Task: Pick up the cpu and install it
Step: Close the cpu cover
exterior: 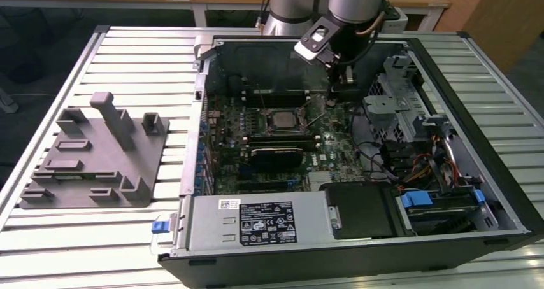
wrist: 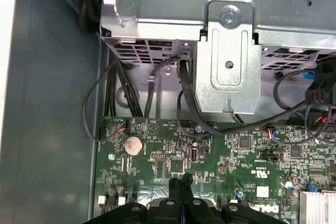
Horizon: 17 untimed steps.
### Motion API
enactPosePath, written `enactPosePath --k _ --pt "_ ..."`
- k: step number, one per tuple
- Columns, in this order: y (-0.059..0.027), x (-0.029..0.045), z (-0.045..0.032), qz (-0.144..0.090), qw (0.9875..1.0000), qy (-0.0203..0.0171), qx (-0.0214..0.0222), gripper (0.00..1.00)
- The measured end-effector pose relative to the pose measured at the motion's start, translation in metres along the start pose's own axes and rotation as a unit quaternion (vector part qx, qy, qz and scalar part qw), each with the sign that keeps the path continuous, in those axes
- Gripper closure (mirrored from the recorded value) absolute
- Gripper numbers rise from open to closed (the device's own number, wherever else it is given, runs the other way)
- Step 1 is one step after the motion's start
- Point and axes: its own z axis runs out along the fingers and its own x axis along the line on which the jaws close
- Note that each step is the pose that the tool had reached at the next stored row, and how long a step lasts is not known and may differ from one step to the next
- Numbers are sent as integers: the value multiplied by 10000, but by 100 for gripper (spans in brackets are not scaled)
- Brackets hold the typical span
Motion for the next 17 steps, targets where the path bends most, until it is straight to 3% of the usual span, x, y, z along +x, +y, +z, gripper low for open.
enactPosePath --k 17 --pt "26 0 209 320 9995 -15 3 89"
